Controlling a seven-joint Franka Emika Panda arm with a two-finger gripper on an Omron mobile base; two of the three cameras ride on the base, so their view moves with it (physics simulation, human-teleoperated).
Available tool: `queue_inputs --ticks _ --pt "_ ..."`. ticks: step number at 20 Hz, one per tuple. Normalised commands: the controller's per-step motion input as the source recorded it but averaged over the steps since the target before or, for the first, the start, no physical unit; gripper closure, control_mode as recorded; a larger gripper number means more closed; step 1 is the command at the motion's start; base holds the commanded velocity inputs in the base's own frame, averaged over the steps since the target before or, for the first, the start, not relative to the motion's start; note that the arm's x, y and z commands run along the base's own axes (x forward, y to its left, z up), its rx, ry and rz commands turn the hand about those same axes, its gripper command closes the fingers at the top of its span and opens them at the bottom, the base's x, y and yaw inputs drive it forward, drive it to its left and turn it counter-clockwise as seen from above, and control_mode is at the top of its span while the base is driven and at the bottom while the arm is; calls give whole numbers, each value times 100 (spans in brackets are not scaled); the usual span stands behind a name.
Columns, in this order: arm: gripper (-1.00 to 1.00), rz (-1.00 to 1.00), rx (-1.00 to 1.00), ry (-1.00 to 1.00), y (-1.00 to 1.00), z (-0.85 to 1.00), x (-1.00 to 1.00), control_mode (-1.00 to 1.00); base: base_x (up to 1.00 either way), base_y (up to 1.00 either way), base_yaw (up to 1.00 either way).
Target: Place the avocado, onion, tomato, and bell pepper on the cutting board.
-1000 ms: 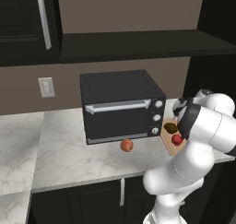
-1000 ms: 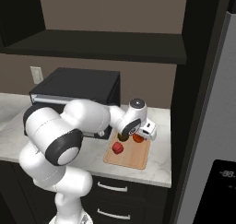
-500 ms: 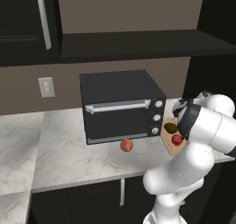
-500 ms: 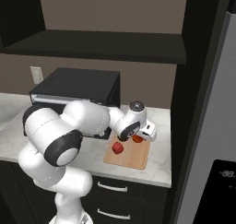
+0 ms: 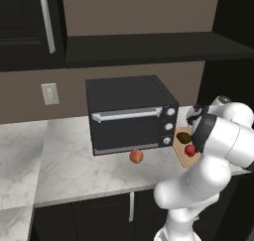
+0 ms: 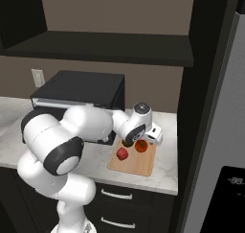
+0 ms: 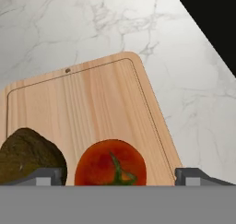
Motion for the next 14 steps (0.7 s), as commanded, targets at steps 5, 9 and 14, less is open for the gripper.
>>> queue_inputs --ticks 5,9,14 --pt "-100 0 -3 0 0 23 -8 -100 0 0 0" --pt "-100 0 -6 0 16 20 -38 -100 0 0 0" --pt "-100 -1 -2 0 27 35 -42 -100 0 0 0"
